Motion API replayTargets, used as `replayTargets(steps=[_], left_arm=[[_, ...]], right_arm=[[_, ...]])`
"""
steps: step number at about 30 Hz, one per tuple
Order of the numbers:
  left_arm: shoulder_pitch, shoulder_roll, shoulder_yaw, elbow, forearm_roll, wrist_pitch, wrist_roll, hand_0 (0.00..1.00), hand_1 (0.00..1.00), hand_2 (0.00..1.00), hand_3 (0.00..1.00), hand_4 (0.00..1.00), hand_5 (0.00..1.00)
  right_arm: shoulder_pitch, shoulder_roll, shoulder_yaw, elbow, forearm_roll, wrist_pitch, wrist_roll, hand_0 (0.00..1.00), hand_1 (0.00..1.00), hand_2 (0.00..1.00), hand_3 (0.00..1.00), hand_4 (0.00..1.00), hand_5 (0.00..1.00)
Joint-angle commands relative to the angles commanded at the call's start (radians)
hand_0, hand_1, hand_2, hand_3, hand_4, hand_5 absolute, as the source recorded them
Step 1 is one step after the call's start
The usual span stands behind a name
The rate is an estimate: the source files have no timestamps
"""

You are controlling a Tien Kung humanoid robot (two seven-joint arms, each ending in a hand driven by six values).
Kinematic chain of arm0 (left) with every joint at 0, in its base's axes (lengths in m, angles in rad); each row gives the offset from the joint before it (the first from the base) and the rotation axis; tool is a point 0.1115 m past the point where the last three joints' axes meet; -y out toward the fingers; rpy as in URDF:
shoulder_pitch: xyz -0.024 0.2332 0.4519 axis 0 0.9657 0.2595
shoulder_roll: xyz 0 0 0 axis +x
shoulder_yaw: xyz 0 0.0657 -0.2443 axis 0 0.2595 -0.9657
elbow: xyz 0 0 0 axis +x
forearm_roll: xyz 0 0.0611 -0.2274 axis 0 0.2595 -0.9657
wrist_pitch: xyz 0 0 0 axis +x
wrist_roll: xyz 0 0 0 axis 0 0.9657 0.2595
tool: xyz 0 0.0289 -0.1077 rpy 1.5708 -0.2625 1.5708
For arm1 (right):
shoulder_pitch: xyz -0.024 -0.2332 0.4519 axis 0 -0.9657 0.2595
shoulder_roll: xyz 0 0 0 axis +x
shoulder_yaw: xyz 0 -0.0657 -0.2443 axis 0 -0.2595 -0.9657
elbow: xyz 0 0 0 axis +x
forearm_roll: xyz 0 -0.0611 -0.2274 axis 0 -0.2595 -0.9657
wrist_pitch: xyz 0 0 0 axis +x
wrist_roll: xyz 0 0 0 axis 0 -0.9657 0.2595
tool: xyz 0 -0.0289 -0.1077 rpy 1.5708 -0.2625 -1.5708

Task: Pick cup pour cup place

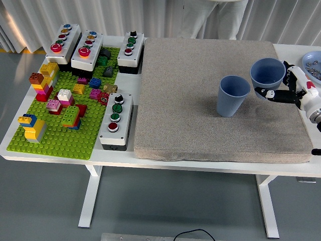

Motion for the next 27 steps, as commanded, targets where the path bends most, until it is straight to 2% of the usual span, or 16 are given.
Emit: replayTargets(steps=[16,21,27], left_arm=[[-0.006,0.0,0.005,0.0,-0.006,0.0,-0.002,0.728,0.779,0.822,0.691,0.505,0.951],[-0.007,0.0,0.004,0.001,-0.007,0.001,-0.003,0.727,0.779,0.822,0.691,0.505,0.951],[-0.007,0.0,0.003,0.001,-0.006,0.001,-0.002,0.727,0.779,0.822,0.691,0.505,0.951]], right_arm=[[0.041,-0.015,-0.036,-0.01,-0.092,-0.022,0.013,0.775,0.646,0.539,0.585,0.765,0.126],[0.054,-0.017,-0.042,-0.004,-0.157,-0.038,0.017,0.776,0.645,0.538,0.584,0.757,0.12],[0.056,-0.011,-0.037,0.018,-0.299,-0.072,0.022,0.775,0.645,0.536,0.585,0.746,0.113]])
